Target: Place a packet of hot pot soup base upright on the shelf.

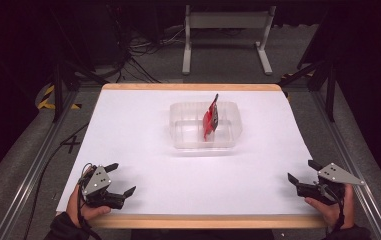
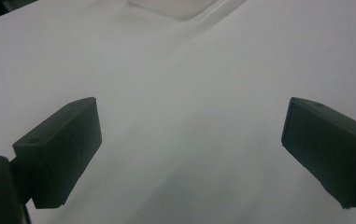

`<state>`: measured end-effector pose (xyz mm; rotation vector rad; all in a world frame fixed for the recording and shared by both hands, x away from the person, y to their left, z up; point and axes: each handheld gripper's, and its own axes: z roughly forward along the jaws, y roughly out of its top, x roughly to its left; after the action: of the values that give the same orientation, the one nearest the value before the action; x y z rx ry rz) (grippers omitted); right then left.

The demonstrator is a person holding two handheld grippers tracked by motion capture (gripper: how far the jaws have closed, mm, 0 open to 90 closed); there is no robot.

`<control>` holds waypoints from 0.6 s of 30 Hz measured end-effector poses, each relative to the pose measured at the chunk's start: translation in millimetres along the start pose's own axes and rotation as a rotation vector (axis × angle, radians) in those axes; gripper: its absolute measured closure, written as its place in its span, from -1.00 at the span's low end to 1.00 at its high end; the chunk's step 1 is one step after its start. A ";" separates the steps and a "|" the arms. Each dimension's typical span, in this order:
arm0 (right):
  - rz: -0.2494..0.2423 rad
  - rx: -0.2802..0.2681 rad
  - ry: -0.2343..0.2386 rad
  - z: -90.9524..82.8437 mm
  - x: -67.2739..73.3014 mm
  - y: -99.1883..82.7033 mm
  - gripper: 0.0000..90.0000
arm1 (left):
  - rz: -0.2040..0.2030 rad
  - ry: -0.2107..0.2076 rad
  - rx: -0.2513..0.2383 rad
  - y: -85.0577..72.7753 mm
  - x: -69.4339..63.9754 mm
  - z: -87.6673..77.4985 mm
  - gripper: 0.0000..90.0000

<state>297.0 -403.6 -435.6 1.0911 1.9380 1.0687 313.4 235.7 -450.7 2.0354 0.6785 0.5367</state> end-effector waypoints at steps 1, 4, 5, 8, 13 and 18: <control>-0.001 -0.001 0.001 -0.1 0.2 0.1 -0.69 | -0.001 -0.001 -0.001 -0.1 0.2 0.0 -0.87; -0.006 -0.001 -0.002 0.0 1.0 0.5 -0.70 | -0.001 0.000 -0.001 -0.3 0.4 -0.1 -0.87; -0.008 0.001 -0.002 0.2 1.1 0.5 -0.70 | -0.002 0.001 -0.001 -0.4 0.6 -0.3 -0.87; -0.011 -0.001 -0.005 0.1 1.0 0.7 -0.70 | -0.002 0.003 -0.004 -0.4 0.9 -0.9 -0.88; -0.015 -0.003 -0.012 -0.6 1.1 1.1 -0.70 | -0.001 0.001 -0.003 -0.1 0.5 -0.6 -0.87; -0.021 0.003 -0.018 -1.0 1.8 1.4 -0.70 | 0.000 0.000 -0.003 0.1 0.5 -0.6 -0.87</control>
<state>295.9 -401.8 -434.2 1.0763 1.9327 1.0418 313.4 236.3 -450.3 2.0322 0.6777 0.5372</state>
